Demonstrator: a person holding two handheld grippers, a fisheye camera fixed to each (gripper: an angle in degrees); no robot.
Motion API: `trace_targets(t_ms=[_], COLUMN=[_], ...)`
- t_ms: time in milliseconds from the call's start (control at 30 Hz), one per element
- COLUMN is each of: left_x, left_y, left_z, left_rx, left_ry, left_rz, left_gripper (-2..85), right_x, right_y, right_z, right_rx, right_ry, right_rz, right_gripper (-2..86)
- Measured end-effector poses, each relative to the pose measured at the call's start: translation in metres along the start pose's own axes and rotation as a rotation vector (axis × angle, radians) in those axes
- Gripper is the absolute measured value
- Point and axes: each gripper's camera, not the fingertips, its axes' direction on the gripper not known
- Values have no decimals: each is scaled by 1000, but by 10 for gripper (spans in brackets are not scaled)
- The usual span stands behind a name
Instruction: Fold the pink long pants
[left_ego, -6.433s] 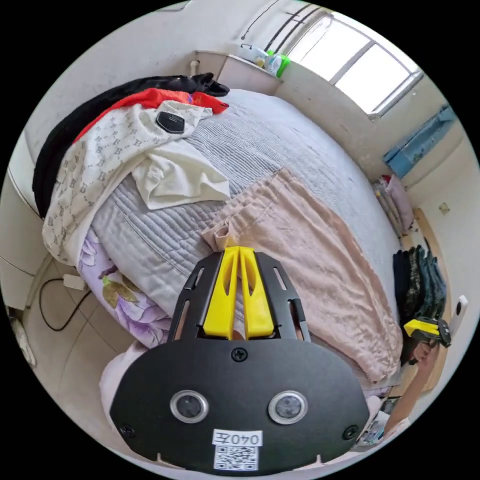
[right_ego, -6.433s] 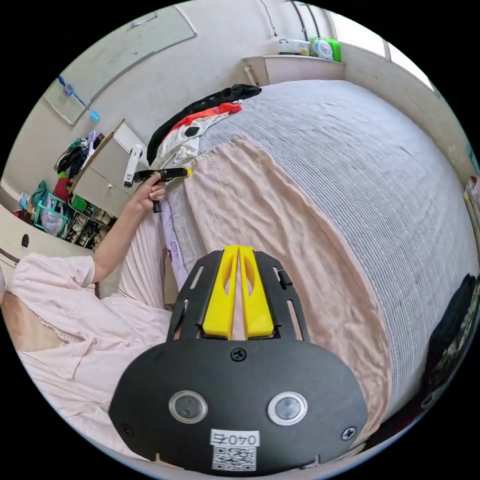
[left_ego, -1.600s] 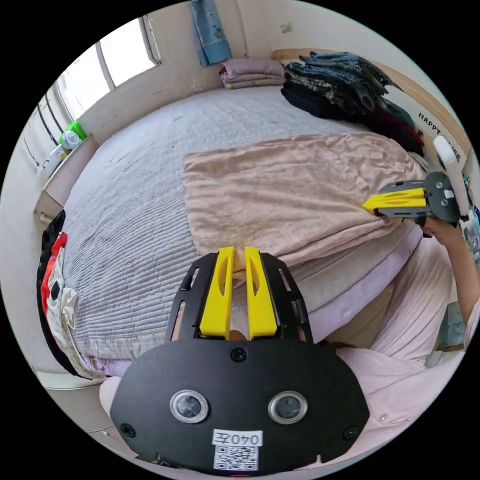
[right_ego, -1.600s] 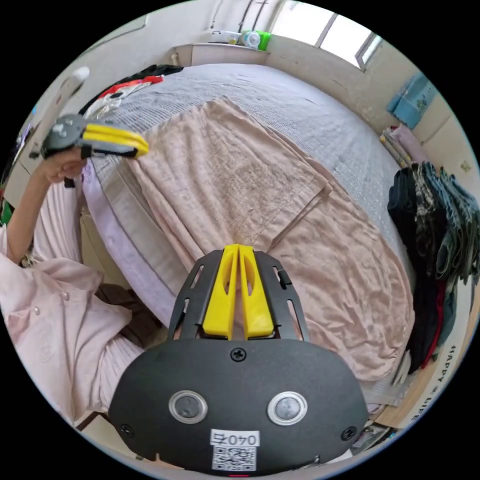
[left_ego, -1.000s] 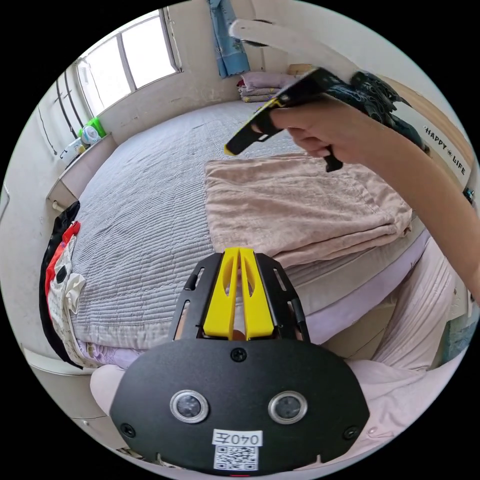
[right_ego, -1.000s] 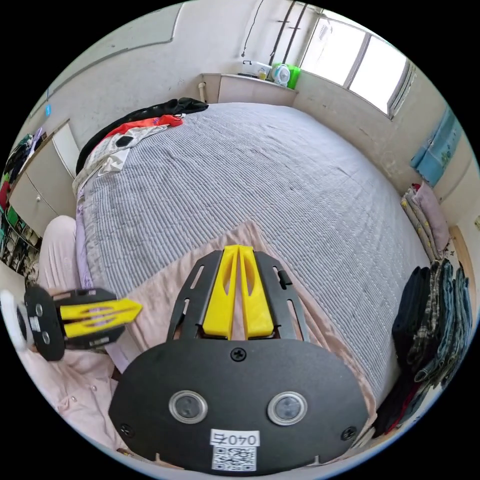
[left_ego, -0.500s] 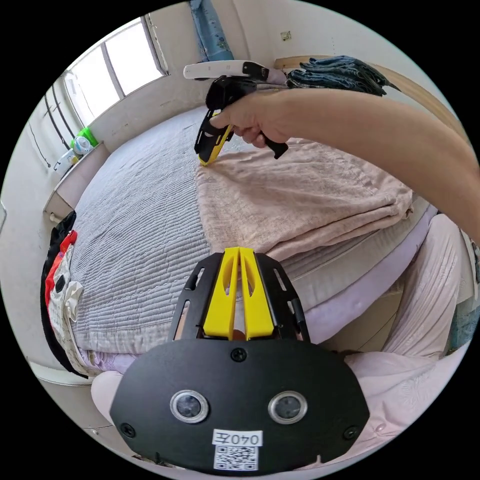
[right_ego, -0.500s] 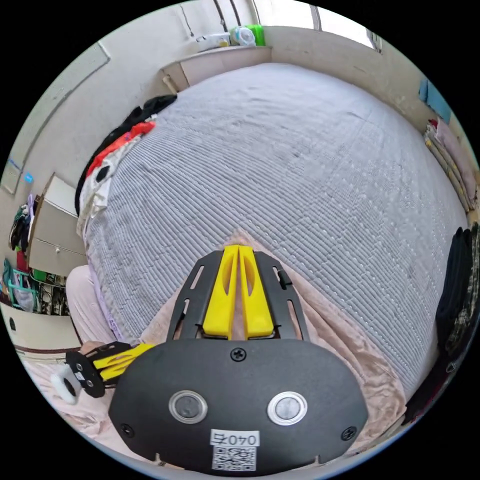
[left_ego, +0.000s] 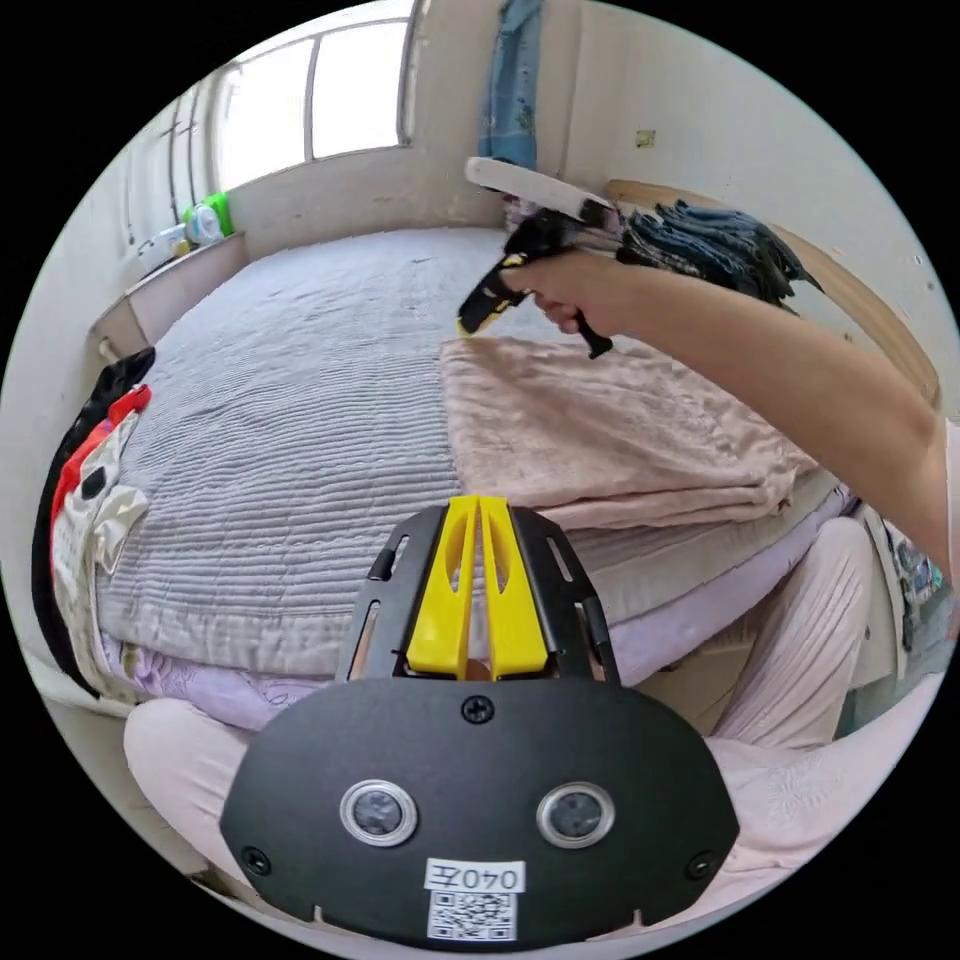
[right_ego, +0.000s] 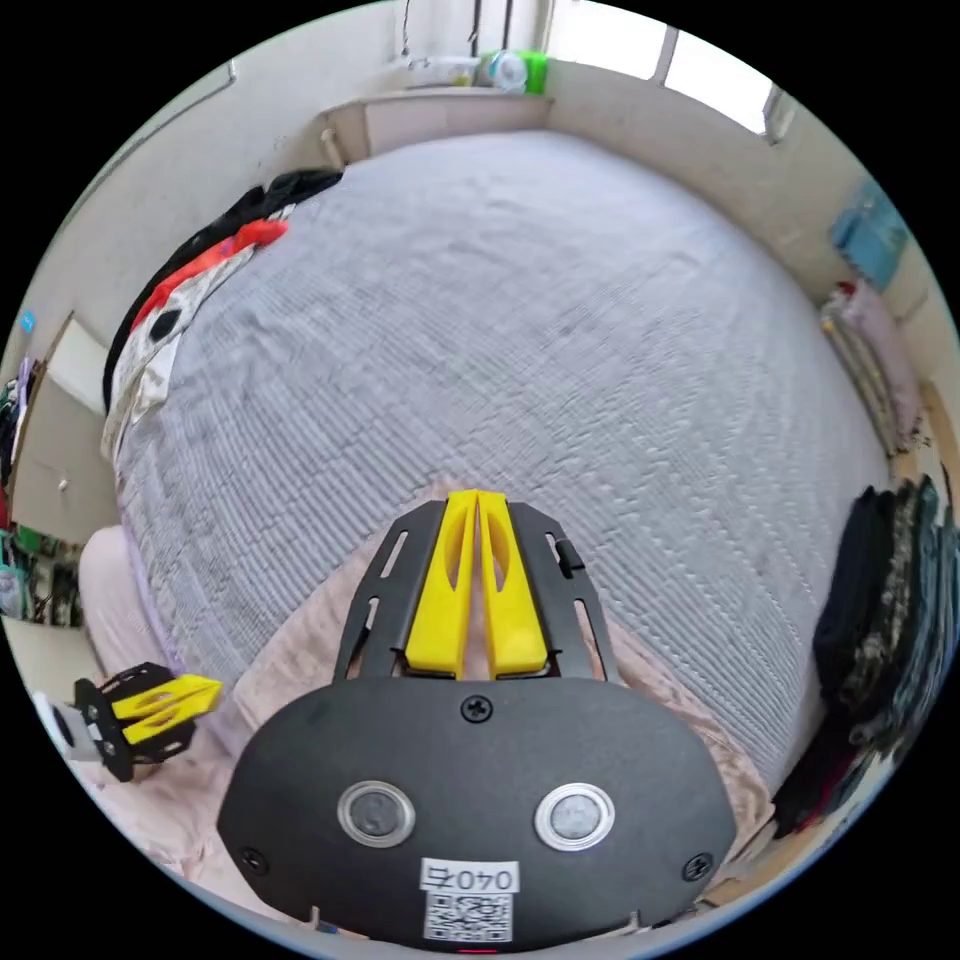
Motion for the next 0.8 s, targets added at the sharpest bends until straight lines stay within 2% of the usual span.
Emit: trace_targets(t_ms=[67,133,200,300,367,433,667,800], left_x=[-27,-53,-74,-80,-82,-86,-111,-114], left_y=[1,-2,-8,-19,-26,-32,-50,-62], left_z=[-13,-15,-7,-5,-3,-3,-2,9], left_rx=[39,34,-9,-23,-35,-51,-85,-142], left_ry=[-10,48,118,136,131,131,256,260], left_rz=[-103,-199,-276,-280,-281,-290,-314,-313], left_gripper=[-9,-8,-8,-6,1,13,43,38], right_x=[0,-7,-12,-18,-22,-22,-30,-33], right_y=[15,21,12,-5,-19,-32,-76,-102], right_z=[-37,-47,-38,-8,16,33,50,71], right_rx=[267,371,297,116,11,-81,-106,-170], right_ry=[178,244,207,122,82,42,22,37], right_rz=[69,50,-1,-75,-92,-78,-58,-34], right_gripper=[-9,-9,-7,2,82,116,122,119])
